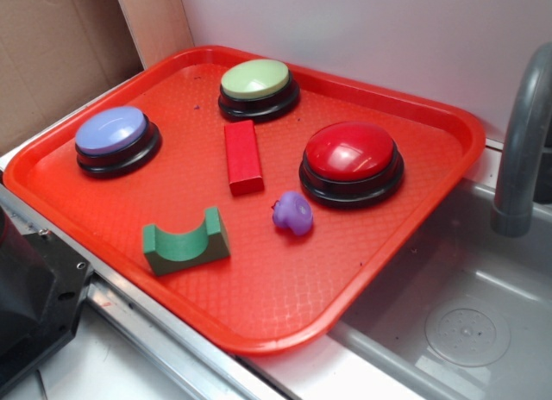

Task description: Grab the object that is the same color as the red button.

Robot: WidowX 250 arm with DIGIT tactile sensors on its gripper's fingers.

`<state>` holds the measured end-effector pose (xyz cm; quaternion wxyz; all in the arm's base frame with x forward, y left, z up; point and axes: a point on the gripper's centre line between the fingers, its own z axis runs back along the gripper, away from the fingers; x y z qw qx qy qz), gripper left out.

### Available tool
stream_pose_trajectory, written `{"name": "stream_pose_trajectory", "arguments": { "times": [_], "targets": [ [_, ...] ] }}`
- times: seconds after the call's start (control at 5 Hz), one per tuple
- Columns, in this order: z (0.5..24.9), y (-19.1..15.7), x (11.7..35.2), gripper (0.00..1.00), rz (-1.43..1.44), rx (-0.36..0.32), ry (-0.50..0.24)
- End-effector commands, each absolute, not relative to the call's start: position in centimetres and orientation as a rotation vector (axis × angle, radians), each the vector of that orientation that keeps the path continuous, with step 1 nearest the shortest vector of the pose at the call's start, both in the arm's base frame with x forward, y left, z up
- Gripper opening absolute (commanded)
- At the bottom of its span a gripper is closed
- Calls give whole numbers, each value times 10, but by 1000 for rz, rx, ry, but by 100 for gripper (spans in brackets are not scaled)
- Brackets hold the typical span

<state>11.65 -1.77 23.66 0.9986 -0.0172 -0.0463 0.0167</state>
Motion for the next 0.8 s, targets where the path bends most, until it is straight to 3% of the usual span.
{"name": "stream_pose_trajectory", "arguments": {
  "times": [0.0, 0.2, 0.6],
  "targets": [
    [237, -18, 117, 100, 33, -34, -93],
    [228, -23, 139, 100, 189, -86, -106],
    [193, -36, 193, 100, 442, -64, -52]
  ]
}}
